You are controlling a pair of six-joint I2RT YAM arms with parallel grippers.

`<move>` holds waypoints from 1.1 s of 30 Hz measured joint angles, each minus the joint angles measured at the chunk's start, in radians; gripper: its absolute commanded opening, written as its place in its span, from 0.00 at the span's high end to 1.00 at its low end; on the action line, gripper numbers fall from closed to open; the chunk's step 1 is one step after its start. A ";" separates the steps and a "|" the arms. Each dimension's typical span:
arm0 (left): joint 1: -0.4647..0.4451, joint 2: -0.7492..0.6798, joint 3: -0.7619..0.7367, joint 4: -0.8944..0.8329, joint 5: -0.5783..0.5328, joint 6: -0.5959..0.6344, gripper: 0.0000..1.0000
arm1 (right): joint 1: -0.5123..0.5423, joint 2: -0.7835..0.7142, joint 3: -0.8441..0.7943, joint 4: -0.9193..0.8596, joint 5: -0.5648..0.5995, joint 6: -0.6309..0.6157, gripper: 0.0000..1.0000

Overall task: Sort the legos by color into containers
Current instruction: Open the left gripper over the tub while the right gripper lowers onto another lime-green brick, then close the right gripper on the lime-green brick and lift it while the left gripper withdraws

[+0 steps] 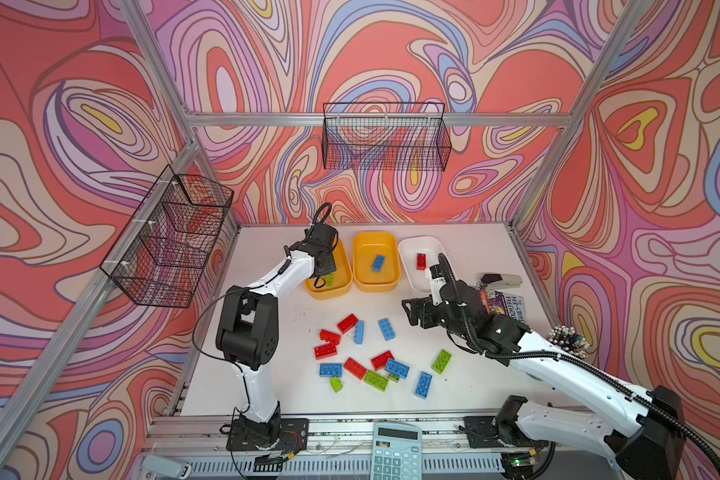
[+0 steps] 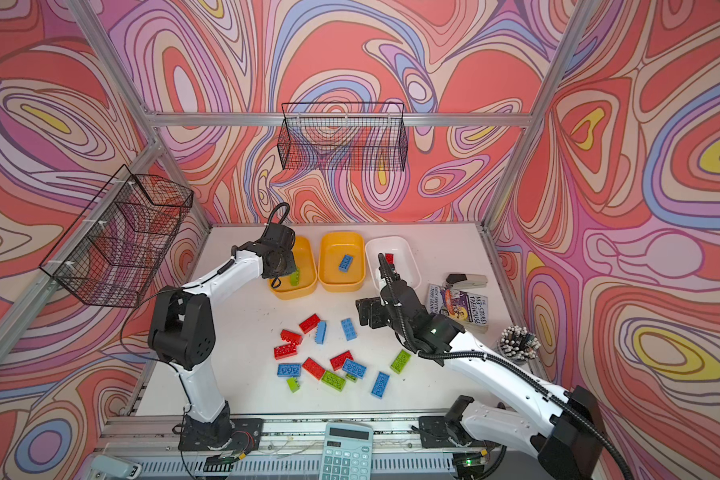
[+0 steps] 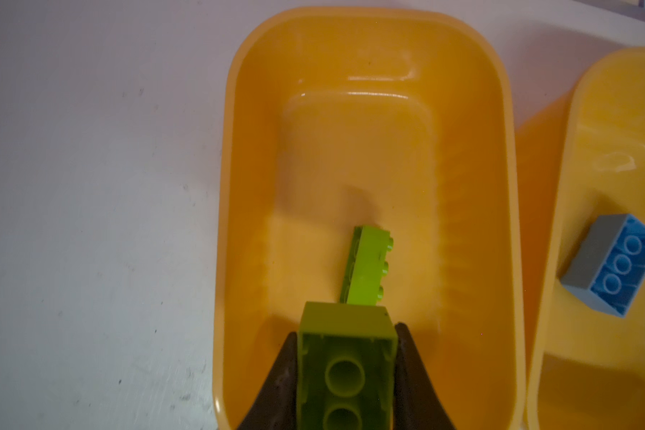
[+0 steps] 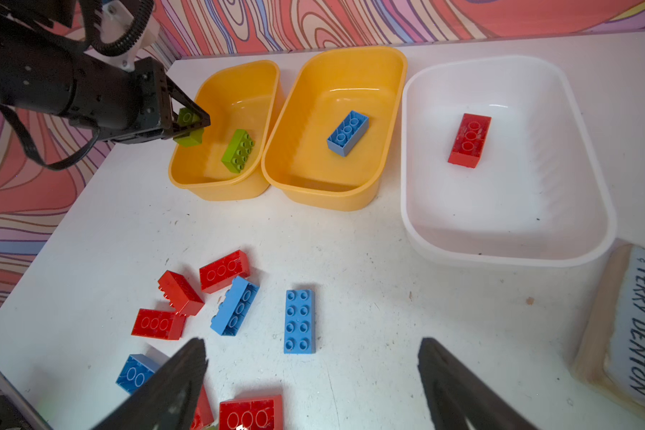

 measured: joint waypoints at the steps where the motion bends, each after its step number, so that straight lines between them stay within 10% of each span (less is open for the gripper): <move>1: 0.010 0.029 0.028 -0.005 0.006 0.006 0.43 | 0.000 -0.002 -0.006 -0.009 0.011 0.013 0.06; 10: 0.026 0.090 0.085 -0.002 0.078 0.031 0.19 | 0.000 -0.006 -0.093 -0.124 0.127 0.173 0.06; 22: -0.135 -0.414 -0.527 0.307 0.154 0.018 0.06 | 0.000 0.012 -0.250 -0.220 0.148 0.404 0.07; 33: -0.242 -0.585 -0.768 0.443 0.198 -0.013 0.06 | 0.000 0.012 -0.323 -0.220 0.087 0.508 0.16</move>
